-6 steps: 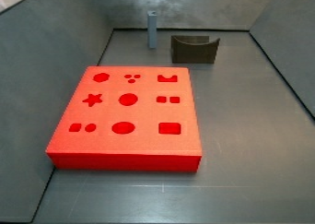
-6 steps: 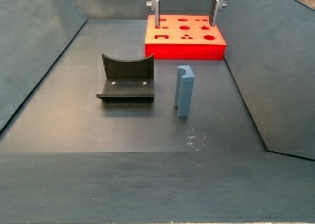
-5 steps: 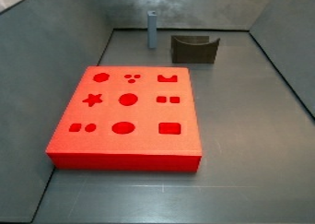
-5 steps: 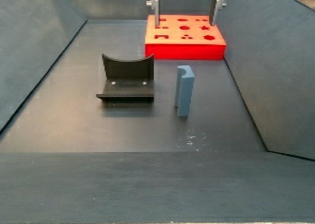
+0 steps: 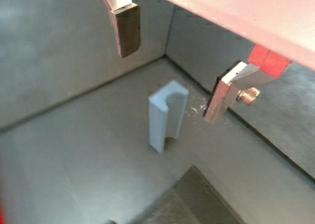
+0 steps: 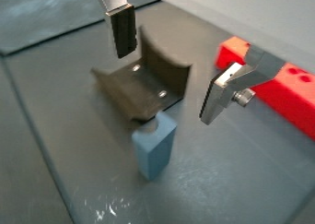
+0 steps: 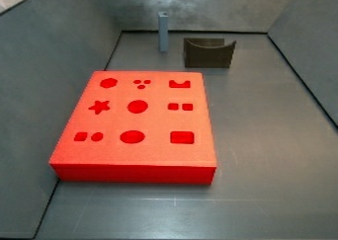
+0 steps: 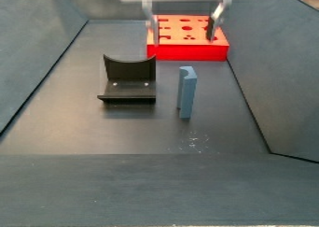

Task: Pick up the arch object. Move up. Rotate the arch object. Move to above the board. Insert the arch object.
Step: Pick up the arch object.

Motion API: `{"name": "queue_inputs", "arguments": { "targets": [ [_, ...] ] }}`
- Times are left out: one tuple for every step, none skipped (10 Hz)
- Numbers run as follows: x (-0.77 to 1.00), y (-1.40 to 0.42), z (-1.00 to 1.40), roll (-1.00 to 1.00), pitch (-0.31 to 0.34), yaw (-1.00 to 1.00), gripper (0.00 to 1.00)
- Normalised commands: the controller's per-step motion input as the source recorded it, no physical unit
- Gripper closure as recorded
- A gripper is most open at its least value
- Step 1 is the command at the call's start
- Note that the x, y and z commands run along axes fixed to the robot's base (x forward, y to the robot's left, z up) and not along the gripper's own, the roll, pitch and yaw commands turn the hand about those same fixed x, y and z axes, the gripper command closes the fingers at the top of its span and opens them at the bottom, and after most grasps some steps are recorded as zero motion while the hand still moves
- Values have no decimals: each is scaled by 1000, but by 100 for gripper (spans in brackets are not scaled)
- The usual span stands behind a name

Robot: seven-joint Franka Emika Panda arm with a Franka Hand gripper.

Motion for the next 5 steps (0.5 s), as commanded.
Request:
{"name": "queue_inputs", "arguments": {
  "targets": [
    [137, 143, -740, 33, 0, 451, 0],
    [0, 166, -774, 19, 0, 249, 0],
    [0, 223, -709, 0, 0, 11, 0],
    [20, 234, -651, -7, 10, -77, 0],
    [0, 183, -591, -50, 13, -146, 0]
  ]
}}
